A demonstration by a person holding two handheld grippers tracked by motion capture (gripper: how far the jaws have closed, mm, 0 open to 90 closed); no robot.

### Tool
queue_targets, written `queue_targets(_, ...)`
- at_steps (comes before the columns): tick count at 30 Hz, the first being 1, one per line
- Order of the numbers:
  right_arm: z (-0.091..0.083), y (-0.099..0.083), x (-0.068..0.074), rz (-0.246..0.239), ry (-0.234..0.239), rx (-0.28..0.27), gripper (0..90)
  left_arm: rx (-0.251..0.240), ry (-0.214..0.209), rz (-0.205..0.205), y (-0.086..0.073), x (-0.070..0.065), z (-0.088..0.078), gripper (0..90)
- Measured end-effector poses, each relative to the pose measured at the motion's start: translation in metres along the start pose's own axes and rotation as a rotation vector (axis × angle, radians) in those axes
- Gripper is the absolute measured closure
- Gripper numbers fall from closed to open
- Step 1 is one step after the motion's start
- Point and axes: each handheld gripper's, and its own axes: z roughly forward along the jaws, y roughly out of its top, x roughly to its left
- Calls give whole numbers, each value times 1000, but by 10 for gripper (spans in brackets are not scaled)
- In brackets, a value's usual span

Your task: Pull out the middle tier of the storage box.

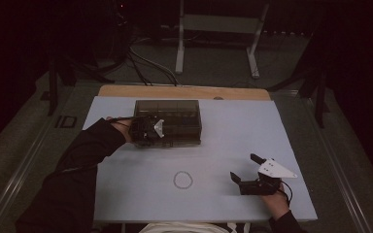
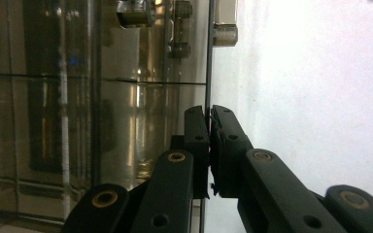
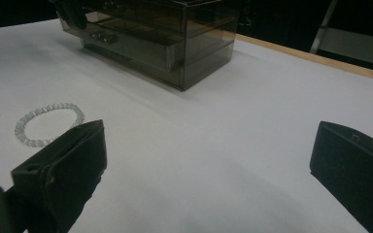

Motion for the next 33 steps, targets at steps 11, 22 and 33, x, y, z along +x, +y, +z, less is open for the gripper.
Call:
queue_targets(11, 0, 0, 0, 0, 0, 1, 0, 2, -30, -12, 2, -12, -1, 891)
queue_targets(22, 0, 0, 0, -1, -1, 1, 0, -3, -29, -1, 2, -24, -2, 893)
queue_targets(33, 0, 0, 0, -1, -1, 2, 0, -13, -31, 7, 1, -34, -2, 897)
